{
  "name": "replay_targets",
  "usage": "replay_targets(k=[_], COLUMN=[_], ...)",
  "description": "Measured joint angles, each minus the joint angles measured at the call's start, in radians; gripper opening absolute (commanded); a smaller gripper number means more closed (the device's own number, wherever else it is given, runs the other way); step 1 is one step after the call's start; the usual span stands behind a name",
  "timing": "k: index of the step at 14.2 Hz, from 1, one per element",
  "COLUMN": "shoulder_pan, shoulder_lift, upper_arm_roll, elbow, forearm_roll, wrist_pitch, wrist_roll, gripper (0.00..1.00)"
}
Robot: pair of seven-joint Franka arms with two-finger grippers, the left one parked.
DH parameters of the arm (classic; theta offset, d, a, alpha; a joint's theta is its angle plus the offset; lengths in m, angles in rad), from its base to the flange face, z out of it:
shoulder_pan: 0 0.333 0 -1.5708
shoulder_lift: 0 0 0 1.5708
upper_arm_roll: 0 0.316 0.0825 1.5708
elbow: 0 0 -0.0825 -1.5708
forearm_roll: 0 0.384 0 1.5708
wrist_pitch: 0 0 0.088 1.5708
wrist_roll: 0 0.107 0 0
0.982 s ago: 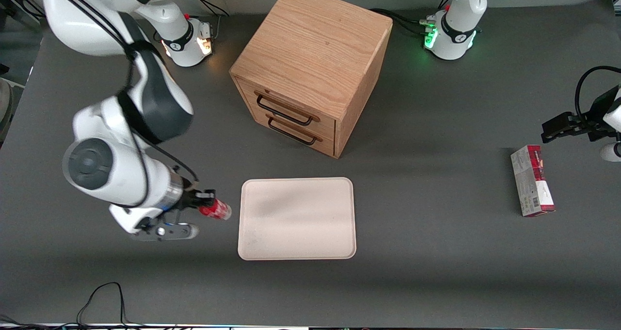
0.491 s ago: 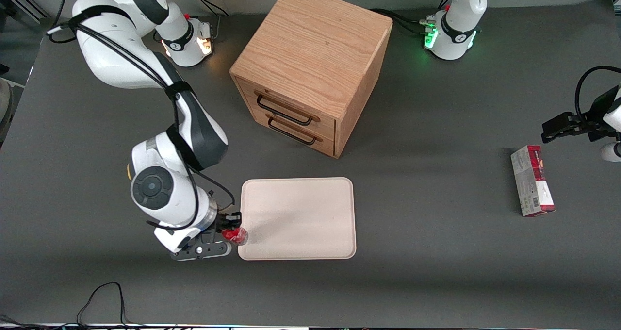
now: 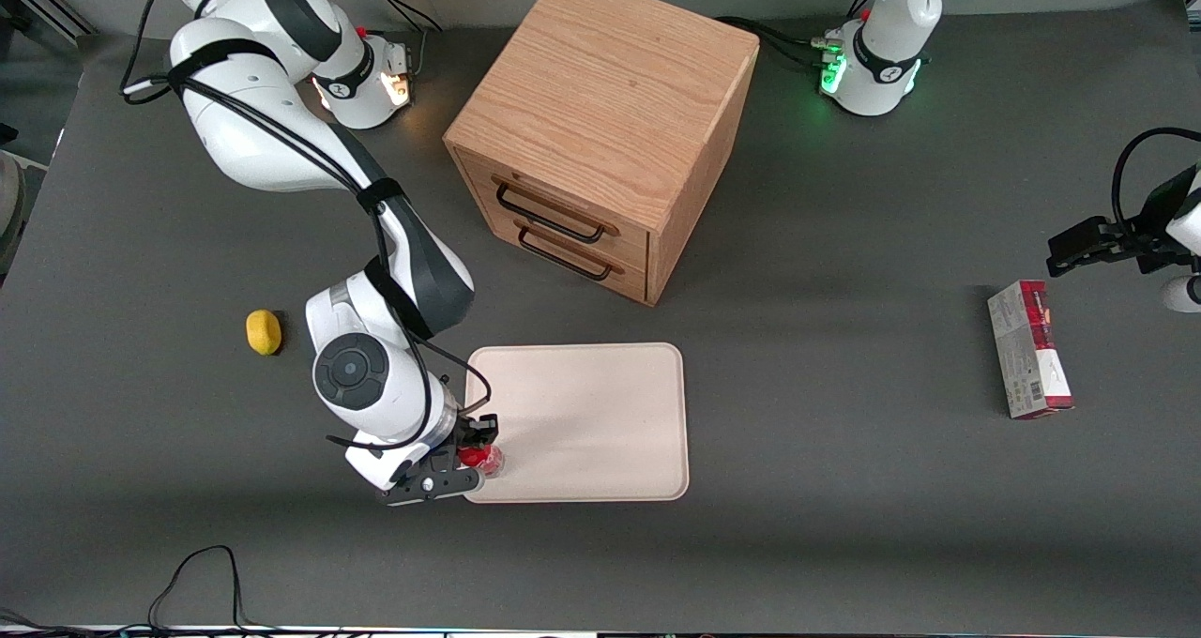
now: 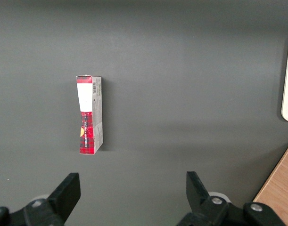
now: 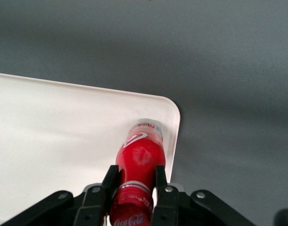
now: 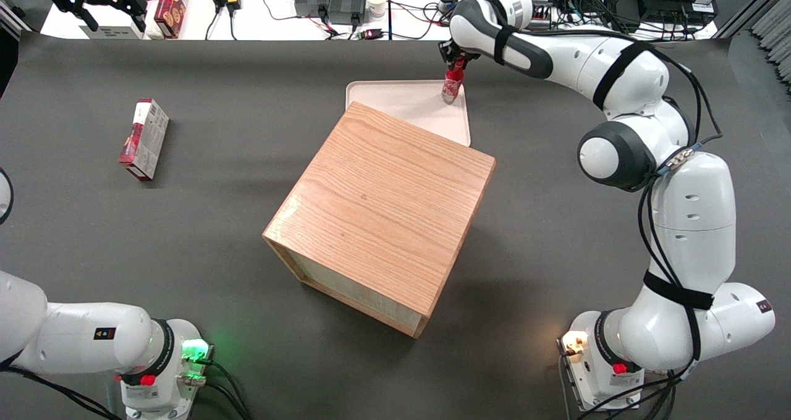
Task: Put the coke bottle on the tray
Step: 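Lower the bottle onto the tray corner and open the right gripper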
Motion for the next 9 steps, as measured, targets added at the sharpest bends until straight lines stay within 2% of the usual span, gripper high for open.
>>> replay_targets(k=[1, 2, 9], shoulder_pan=[0.000, 0.000, -0.001], shoulder_lift=[0.003, 0.005, -0.007], upper_arm_roll=[0.000, 0.000, 0.000], elbow=[-0.001, -0.001, 0.014], forearm_roll=[0.000, 0.000, -0.001], wrist_pitch=[0.000, 0.000, 0.005], wrist_roll=[0.000, 0.000, 0.000], gripper=[0.49, 0.98, 1.00])
